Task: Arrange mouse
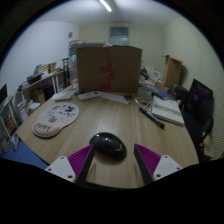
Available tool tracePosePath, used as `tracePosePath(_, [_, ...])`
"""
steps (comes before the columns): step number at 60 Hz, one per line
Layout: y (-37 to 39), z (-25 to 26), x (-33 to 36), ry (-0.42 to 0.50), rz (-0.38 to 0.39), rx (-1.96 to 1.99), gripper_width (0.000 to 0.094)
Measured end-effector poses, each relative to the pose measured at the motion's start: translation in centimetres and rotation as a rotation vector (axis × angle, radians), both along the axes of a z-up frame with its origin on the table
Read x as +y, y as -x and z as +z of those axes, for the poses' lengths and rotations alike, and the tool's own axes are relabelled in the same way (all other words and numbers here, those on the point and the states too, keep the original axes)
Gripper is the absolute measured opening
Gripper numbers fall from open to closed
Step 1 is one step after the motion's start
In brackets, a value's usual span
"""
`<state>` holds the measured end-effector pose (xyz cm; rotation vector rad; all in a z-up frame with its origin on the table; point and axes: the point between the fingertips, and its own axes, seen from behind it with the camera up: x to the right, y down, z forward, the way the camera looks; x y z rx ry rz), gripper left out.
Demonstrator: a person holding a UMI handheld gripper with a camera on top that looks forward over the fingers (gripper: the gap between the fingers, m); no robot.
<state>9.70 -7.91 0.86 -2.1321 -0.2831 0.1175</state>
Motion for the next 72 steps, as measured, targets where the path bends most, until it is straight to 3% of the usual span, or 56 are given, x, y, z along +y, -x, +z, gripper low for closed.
tracePosePath(8, [0.8,-2.0,1.8,0.021,0.077,0.038,0.0811])
tracePosePath(18, [1.2,-2.0,5.1,-0.029,0.076,0.053,0.0792])
tracePosePath(24, [1.0,-2.1,7.6,-0.055,0.03,0.057,0.0719])
tracePosePath(26, [0.9,-2.1,8.3,-0.06,0.009,0.058,0.0653])
tracePosePath(27, [0.7,-2.1,8.6,-0.061,-0.004,0.056,0.0551])
tracePosePath(33, [0.4,-2.2,8.9,-0.053,-0.071,0.067,0.0506])
tracePosePath(46, [0.4,-1.5,8.7,0.081,-0.22,0.118,0.0376])
tracePosePath(49, [0.6,1.6,9.2,0.028,-0.246,0.111,0.0405])
tracePosePath(51, [0.9,4.5,9.6,-0.019,-0.275,0.103,0.0362])
tracePosePath(58, [7.9,14.3,11.1,-0.193,-0.269,0.127,0.0361])
tracePosePath(62, [13.6,17.1,12.4,-0.238,-0.25,0.142,0.0361])
tracePosePath(66, [19.3,15.9,13.0,-0.223,-0.225,0.153,0.0361])
tracePosePath(72, [25.0,10.2,13.5,-0.142,-0.198,0.114,0.0359])
